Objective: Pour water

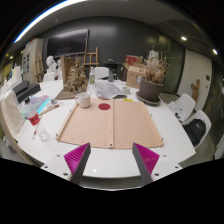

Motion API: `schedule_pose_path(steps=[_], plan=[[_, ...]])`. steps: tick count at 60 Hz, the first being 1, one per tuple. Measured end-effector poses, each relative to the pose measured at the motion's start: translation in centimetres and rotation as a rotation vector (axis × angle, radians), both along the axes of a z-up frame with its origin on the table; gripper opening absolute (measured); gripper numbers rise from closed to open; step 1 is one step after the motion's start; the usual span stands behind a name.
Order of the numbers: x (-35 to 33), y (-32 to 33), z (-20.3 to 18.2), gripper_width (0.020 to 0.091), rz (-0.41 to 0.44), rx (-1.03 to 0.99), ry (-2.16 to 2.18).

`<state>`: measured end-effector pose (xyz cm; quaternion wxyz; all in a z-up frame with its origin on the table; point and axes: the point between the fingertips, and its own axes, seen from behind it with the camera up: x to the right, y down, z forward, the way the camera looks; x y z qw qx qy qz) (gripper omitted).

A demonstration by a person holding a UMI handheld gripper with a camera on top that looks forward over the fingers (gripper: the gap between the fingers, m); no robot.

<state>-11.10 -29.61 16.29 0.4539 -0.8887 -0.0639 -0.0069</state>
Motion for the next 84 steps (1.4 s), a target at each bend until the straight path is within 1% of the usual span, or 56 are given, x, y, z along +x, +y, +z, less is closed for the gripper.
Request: schedule_pose_path(steps=[5,7,17,28,37,43,55,59,61,62,67,70,73,79,80,81,82,84], plan=[[-1.8,0.8,-0.7,0.0861,0.026,-0.004,0.002],[-2.4,0.2,-0.7,0.0859,0.041,-0.008,0.003],[-10.3,-0.9,-2.2,0.0856,0.107,-0.018,0.012],[-20.6,-2.4,-4.0,0.0855,0.198,-0.020,0.051],[-29.7,-1.2,-5.2,0.0856,0.254,0.042,0.076],[-33.9,1.5,-6.5,0.0856,0.249,0.098,0.067],[-37.6,7.9,-9.2,0.0845,0.153,0.168,0.085],[-38.1,9.5,-9.5,0.0790,0.131,0.190,0.095],[-38.2,10.2,-9.7,0.0738,0.122,0.196,0.098],[-38.3,10.5,-9.8,0.0702,0.119,0.199,0.100],[-38.7,11.5,-9.7,0.0475,0.113,0.220,0.112],[-38.8,11.6,-9.7,0.0464,0.111,0.223,0.111],[-39.1,11.6,-9.7,0.0411,0.121,0.223,0.107],[-39.2,11.8,-9.8,0.0298,0.111,0.224,0.118],[-39.2,11.8,-9.8,0.0283,0.110,0.222,0.120],[-39.1,11.9,-9.9,0.0283,0.107,0.221,0.121],[-39.1,11.9,-9.8,0.0253,0.107,0.220,0.122],[-39.0,12.0,-9.9,0.0250,0.106,0.217,0.117]])
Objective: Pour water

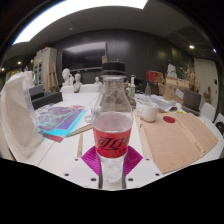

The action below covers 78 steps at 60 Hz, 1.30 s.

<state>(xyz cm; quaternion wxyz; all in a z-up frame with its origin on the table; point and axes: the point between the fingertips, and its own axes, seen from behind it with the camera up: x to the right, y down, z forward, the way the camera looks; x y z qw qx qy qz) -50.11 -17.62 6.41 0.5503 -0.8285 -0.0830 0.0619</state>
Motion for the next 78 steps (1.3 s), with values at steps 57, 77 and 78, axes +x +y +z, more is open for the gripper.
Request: schedule_pose_path(steps=[57,77,78], plan=[[-3.7,27.5,16.1,0.0248,-0.139,-0.350,1.515],[-2.0,31.6,12.0,0.0246,-0.283,-0.568,1.977],[-1.9,31.7,12.0,0.0246,-0.282,-0.568,1.981]])
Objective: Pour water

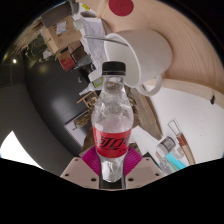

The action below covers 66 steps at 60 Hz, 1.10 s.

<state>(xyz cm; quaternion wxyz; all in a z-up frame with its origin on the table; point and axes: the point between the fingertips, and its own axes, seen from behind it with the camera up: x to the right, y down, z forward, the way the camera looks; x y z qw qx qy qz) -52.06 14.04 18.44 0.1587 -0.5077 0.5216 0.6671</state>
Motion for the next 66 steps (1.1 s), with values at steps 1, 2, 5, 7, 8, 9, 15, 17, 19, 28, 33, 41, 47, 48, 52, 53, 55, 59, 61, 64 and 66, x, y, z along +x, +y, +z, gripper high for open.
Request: schedule_pose_path(steps=[1,2,5,7,8,9,15,17,19,28,33,41,47,48,52,53,55,59,61,64,66], plan=[[0.0,0.1,0.0,0.0247,0.000,0.001,0.001],[0.1,0.1,-0.1,0.0247,0.001,0.001,0.001],[0.2,0.0,0.0,0.0245,0.007,0.004,0.000],[0.0,0.0,0.0,0.0245,0.013,0.005,-0.002],[0.0,0.0,0.0,0.0245,0.017,0.004,-0.004],[-0.1,0.0,0.0,0.0245,0.020,0.005,-0.005],[-0.5,-0.2,0.2,0.0246,0.054,0.020,-0.054],[-0.7,-0.4,0.3,0.0246,0.073,0.042,-0.108],[-0.9,-0.5,0.7,0.0245,0.099,0.070,-0.177],[-0.3,-0.8,4.5,0.0246,0.172,0.298,-0.549],[1.8,-0.1,7.6,0.0247,0.156,0.452,-0.807],[7.4,1.0,13.0,0.0247,0.063,0.645,-1.147],[12.4,1.9,15.7,0.0249,-0.021,0.719,-1.340],[13.3,2.1,15.9,0.0247,-0.033,0.726,-1.379],[17.1,3.0,15.9,0.0247,-0.077,0.740,-1.550],[18.0,3.2,15.8,0.0247,-0.082,0.741,-1.591],[19.8,3.7,14.9,0.0247,-0.080,0.740,-1.666],[23.0,4.8,12.6,0.0247,-0.059,0.712,-1.801],[24.4,5.1,11.2,0.0248,-0.042,0.696,-1.852],[26.2,5.3,8.4,0.0247,-0.021,0.667,-1.909],[27.4,5.4,6.5,0.0247,0.000,0.650,-1.931]])
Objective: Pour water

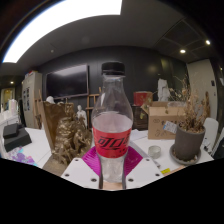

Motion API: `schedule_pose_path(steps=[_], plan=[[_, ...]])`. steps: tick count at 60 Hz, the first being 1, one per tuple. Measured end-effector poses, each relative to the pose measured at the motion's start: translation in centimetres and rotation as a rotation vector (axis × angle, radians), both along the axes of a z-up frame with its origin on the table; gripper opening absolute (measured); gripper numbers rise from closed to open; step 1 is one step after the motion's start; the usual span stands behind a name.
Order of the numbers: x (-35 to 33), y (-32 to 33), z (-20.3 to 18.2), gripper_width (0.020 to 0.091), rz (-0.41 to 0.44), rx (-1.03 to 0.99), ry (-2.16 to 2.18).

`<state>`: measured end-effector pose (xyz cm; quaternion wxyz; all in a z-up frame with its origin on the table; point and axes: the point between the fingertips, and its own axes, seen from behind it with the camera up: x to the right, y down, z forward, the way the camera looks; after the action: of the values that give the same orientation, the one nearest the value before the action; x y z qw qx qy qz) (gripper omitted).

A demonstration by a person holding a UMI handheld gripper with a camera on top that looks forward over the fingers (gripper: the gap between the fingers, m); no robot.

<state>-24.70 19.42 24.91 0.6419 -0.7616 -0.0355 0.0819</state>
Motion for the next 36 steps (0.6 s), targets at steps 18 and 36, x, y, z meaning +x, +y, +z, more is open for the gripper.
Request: schedule_pose_path(steps=[18,36], plan=[[3.9,-0.3,-14.4,0.0247,-0.047,-0.196,-0.055],[3.9,-0.9,-18.2,0.0255,-0.062,-0.206,-0.060]])
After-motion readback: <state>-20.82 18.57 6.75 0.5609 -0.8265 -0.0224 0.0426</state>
